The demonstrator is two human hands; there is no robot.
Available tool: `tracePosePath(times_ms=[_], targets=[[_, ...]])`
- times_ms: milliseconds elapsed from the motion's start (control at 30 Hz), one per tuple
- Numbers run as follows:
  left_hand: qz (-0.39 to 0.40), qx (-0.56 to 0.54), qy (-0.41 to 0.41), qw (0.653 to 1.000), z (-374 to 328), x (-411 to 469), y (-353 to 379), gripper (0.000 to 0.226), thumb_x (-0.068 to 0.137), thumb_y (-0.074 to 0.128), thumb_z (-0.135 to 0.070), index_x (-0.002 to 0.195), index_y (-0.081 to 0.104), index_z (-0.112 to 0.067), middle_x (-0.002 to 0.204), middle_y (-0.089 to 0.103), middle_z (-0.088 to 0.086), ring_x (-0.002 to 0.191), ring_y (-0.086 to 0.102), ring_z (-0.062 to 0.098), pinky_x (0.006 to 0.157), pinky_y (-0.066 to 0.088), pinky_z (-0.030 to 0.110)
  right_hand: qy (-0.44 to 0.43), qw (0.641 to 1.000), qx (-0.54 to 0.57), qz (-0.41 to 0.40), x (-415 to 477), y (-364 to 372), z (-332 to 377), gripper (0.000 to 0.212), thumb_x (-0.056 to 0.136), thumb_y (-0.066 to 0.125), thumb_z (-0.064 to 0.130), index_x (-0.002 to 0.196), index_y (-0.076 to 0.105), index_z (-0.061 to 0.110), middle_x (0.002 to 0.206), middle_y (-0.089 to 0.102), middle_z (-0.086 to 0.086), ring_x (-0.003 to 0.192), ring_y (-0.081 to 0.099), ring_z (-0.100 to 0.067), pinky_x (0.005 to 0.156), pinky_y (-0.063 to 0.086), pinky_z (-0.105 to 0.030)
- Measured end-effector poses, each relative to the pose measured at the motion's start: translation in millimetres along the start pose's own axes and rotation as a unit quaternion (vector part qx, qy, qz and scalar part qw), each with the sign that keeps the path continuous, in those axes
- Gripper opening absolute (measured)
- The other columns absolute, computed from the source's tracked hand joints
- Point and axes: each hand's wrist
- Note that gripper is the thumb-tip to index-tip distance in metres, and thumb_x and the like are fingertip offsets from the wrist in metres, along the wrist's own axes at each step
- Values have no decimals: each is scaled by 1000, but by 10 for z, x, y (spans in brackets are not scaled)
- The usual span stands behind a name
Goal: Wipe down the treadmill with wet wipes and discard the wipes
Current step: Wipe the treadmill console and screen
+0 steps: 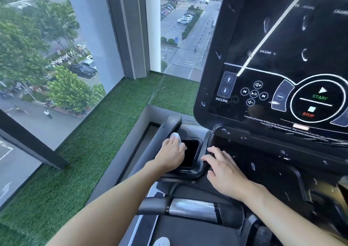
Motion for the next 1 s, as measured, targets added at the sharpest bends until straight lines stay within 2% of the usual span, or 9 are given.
tracePosePath(times_ms=[67, 133, 200, 300, 400, 500, 667, 800, 1000], targets=[[9, -13, 30, 999, 35, 149, 29, 69, 90, 1, -27, 117, 58, 3, 120, 46, 26, 124, 41, 38, 107, 29, 48, 11, 1000, 14, 2, 13, 25, -21, 46, 95, 42, 12, 138, 45, 28, 153, 19, 8, 141, 23, -27, 122, 10, -34], [37, -65, -7, 997, 26, 265, 10, 51, 92, 10, -21, 105, 53, 3, 112, 45, 19, 115, 43, 36, 103, 32, 49, 17, 1000, 21, 2, 23, 37, -40, 46, 94, 43, 11, 136, 47, 29, 151, 20, 11, 139, 26, -27, 121, 15, -35], [35, -88, 17, 995, -57, 278, -9, 42, 94, 20, -24, 113, 48, 0, 121, 47, 12, 124, 40, 33, 108, 30, 47, 24, 999, 30, 6, 23, 29, -41, 47, 94, 44, 10, 137, 48, 28, 153, 19, 11, 143, 23, -28, 122, 8, -31], [46, -97, 118, 987, -209, 205, 15, 53, 92, 24, -23, 136, 44, -2, 148, 41, 7, 141, 26, 15, 120, 18, 36, 25, 999, 41, 8, 22, -4, -35, 49, 96, 44, 9, 142, 45, 26, 157, 16, 11, 146, 18, -22, 120, 1, -27], [74, -125, 148, 978, -367, 180, 46, 54, 90, 30, -9, 140, 43, 4, 152, 38, 15, 139, 21, 10, 113, 10, 20, 20, 999, 44, 4, 27, -10, -33, 52, 96, 44, 8, 146, 41, 22, 157, 16, 12, 145, 20, -16, 119, 0, -22], [72, -145, 162, 973, -397, 163, 40, 56, 85, 28, -11, 135, 49, 4, 149, 43, 12, 139, 27, 13, 115, 13, 20, 16, 999, 51, -6, 41, 3, -47, 56, 94, 44, 4, 147, 38, 17, 155, 22, 10, 143, 24, -14, 117, -2, -18], [90, -127, 145, 977, -345, -130, -30, 41, 93, 34, 2, 130, 52, 7, 140, 48, 20, 124, 34, 17, 95, 13, -6, 15, 997, 71, -32, 51, -13, -42, 47, 86, 44, -3, 130, 46, 15, 140, 43, 4, 127, 43, -22, 113, 25, -28], [86, -82, 171, 978, -200, -434, 32, 43, 94, 34, -9, 130, 56, 1, 143, 50, 12, 129, 39, 16, 114, 27, 30, 2, 999, 36, -37, 34, -33, -12, 42, 91, 44, 4, 130, 44, 18, 138, 42, 8, 122, 42, -14, 111, 24, -26], [70, -18, 160, 984, -48, -795, 4, 45, 99, 34, -16, 138, 56, -13, 149, 48, -2, 138, 37, 11, 114, 20, 17, -15, 999, -25, -33, 35, -14, 19, 48, 93, 43, 10, 140, 40, 20, 145, 37, 6, 138, 31, -14, 118, 17, -30]])
Point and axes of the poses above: each hand's wrist, its own x-axis towards the middle knuckle, its own y-axis out of the palm, z = x × y
